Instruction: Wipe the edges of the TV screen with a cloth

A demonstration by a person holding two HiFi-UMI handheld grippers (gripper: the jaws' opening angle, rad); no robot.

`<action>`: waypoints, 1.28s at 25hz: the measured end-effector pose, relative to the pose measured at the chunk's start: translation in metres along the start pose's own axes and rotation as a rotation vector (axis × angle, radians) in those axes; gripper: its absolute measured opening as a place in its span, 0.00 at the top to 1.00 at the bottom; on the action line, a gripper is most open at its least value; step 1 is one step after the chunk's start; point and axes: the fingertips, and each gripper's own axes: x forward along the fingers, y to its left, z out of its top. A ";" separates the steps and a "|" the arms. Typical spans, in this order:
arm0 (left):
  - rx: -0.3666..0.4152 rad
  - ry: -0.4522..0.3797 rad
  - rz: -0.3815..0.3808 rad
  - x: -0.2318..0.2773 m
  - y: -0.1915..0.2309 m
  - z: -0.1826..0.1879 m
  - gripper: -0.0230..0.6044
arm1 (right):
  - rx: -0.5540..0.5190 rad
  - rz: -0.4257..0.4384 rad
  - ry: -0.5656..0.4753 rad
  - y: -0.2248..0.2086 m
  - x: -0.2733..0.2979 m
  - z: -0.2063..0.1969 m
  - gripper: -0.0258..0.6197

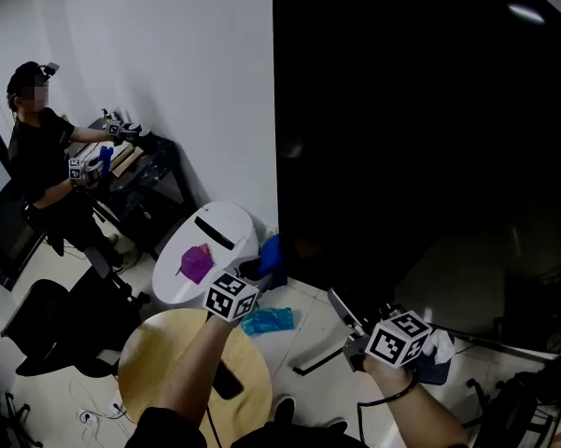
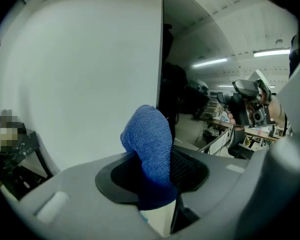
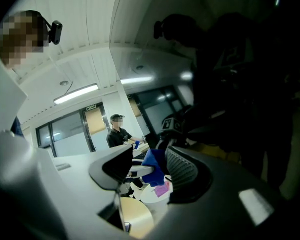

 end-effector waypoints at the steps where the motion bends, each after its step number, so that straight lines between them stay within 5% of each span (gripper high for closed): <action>1: 0.011 -0.008 0.003 -0.003 -0.001 0.008 0.74 | -0.001 -0.001 -0.006 0.000 -0.003 0.003 0.61; 32: 0.243 -0.240 0.021 -0.112 -0.014 0.283 0.74 | -0.330 0.032 -0.151 0.071 -0.076 0.171 0.62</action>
